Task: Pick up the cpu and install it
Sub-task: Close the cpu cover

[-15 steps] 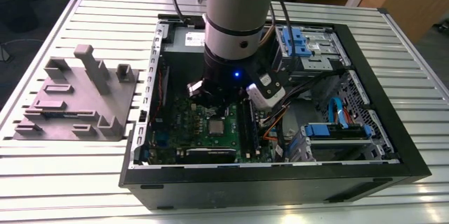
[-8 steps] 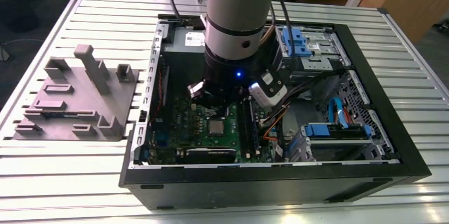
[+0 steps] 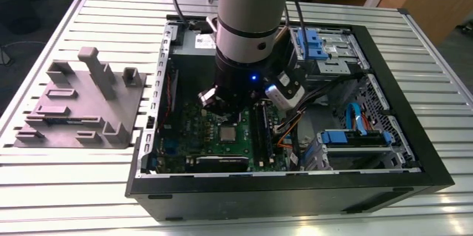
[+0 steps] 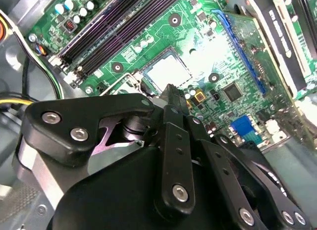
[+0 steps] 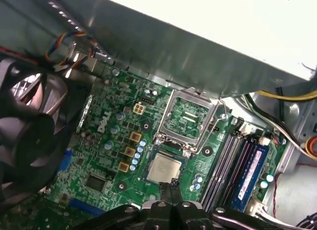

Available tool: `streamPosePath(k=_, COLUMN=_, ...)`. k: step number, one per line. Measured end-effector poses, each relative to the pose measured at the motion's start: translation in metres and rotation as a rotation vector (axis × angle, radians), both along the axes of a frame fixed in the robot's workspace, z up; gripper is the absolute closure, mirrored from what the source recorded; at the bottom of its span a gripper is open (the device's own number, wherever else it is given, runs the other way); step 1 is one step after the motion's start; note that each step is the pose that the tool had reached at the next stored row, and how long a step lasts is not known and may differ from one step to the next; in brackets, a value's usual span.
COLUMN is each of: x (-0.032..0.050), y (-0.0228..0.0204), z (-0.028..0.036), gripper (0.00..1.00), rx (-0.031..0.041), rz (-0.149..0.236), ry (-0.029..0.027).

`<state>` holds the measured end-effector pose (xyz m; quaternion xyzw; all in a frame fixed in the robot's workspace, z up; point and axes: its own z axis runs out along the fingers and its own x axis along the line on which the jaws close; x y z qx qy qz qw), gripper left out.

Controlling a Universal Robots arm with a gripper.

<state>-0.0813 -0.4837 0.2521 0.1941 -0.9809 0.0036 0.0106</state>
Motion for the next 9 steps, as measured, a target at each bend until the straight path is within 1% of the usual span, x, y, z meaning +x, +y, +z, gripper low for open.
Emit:
streamPosePath(k=2, x=0.0000, y=0.0000, z=0.0000, gripper=0.90, rx=0.0000, rz=0.027, ry=0.0000)
streamPosePath(k=4, x=0.0000, y=0.0000, z=-0.0001, gripper=0.90, rx=0.0001, rz=0.063, ry=0.0000)
streamPosePath(k=5, x=0.0000, y=0.0000, z=-0.0001, gripper=0.90, rx=0.0000, rz=0.098, ry=0.0000)
streamPosePath(k=6, x=-0.0001, y=0.0000, z=-0.0001, gripper=0.90, rx=0.0000, rz=0.106, ry=0.0000)
streamPosePath(k=9, x=-0.0001, y=0.0000, z=-0.0001, gripper=0.90, rx=0.0000, rz=0.106, ry=0.0000)
